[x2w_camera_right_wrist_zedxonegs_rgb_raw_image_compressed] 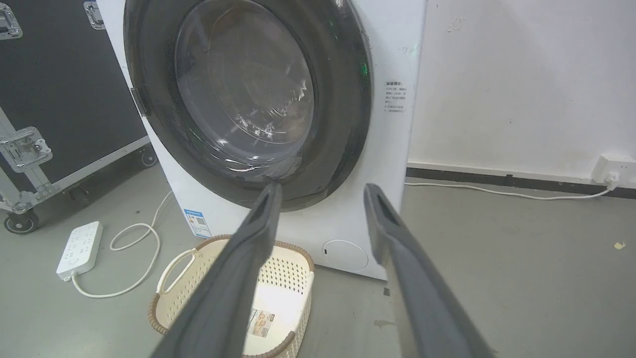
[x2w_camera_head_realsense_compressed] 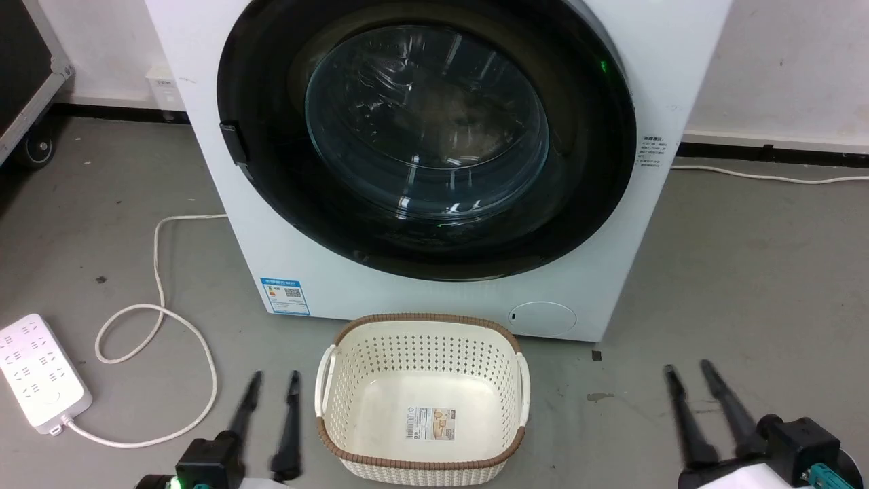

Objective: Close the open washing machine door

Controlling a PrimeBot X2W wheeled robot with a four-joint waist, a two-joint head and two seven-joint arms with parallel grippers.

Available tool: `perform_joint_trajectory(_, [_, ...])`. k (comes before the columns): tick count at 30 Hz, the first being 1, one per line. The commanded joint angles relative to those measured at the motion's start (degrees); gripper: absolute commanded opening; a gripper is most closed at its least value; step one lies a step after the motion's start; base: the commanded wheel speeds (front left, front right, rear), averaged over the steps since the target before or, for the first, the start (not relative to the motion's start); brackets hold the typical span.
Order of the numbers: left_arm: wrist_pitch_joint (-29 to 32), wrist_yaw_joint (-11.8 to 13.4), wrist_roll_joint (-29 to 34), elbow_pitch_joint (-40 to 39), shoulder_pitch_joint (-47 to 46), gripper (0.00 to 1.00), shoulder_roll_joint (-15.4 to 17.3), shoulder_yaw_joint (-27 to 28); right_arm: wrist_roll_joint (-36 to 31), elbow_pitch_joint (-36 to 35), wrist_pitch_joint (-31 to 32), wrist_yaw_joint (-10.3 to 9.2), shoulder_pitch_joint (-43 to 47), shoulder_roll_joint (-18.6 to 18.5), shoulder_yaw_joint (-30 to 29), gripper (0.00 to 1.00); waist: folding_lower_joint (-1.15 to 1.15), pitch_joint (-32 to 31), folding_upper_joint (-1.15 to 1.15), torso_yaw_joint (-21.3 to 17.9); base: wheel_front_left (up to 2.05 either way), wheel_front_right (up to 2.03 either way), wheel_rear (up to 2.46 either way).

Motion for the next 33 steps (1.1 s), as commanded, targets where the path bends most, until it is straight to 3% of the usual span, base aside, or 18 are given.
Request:
perform_joint_trajectory(1, [0.03, 0.0, 0.01, -0.01, -0.01, 0.0, 0.0, 0.02, -0.02, -0.02, 0.03, 0.01, -0.02, 0.0, 0.0, 0.0, 0.0, 0.0, 0.0, 0.0, 0.0, 0.0, 0.0])
perform_joint_trajectory(33, [3.86, 0.4, 1.75, -1.57, -1.02, 0.0, -0.05, 0.74, -1.96, -2.26, 3.86, 0.0, -0.64, 0.45, 0.03, 0.0, 0.0, 0.34, 0.0, -0.08, 0.0, 0.0, 0.0])
